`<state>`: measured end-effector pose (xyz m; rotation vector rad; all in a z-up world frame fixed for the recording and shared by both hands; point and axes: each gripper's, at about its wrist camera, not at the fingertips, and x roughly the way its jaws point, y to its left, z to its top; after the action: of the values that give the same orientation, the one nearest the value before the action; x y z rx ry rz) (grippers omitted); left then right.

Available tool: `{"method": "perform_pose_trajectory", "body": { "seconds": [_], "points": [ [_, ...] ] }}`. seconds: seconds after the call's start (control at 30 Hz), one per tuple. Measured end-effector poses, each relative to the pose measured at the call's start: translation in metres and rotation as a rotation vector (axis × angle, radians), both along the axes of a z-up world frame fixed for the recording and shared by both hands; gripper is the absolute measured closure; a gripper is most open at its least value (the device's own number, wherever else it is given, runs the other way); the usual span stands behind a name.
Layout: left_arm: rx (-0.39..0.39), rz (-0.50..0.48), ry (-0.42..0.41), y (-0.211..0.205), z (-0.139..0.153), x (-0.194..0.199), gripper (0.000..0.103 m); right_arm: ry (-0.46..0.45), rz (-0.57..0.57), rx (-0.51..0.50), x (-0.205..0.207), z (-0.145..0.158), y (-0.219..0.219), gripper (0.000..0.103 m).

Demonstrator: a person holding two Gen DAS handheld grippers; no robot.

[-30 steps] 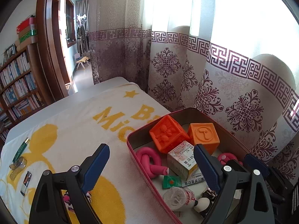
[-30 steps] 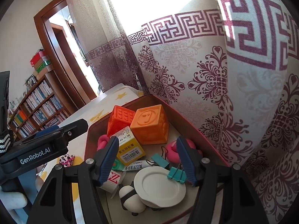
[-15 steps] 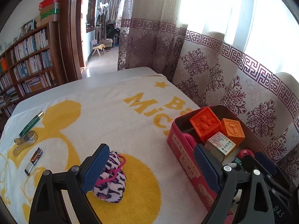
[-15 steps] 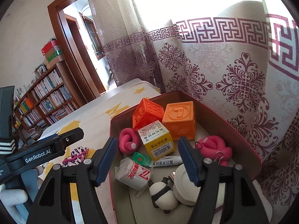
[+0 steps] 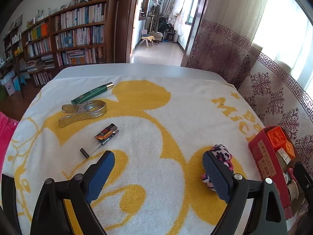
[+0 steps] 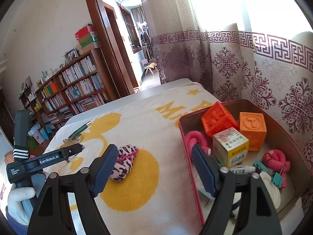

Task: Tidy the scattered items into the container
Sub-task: 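Withdraw both tools from the red box back over the towel, then lower the right tool onto the lighter and close on it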

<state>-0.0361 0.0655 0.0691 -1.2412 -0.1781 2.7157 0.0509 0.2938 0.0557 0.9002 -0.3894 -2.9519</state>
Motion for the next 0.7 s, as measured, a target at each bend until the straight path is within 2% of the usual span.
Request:
{"method": "perform_pose_trajectory", "body": {
  "seconds": [0.23,0.57,0.7],
  "points": [
    [0.013,0.155,-0.021,-0.08,-0.011,-0.005,0.01,0.01,0.278,0.055,-0.022,0.001,-0.069,0.021],
    [0.046,0.315,-0.023,-0.158,-0.018,-0.009,0.01,-0.126,0.613,0.129,-0.085,-0.033,-0.166,0.02],
    [0.069,0.349,-0.042,-0.175,-0.027,-0.011,0.01,-0.181,0.736,0.202,-0.108,-0.053,-0.203,0.02]
  ]
}}
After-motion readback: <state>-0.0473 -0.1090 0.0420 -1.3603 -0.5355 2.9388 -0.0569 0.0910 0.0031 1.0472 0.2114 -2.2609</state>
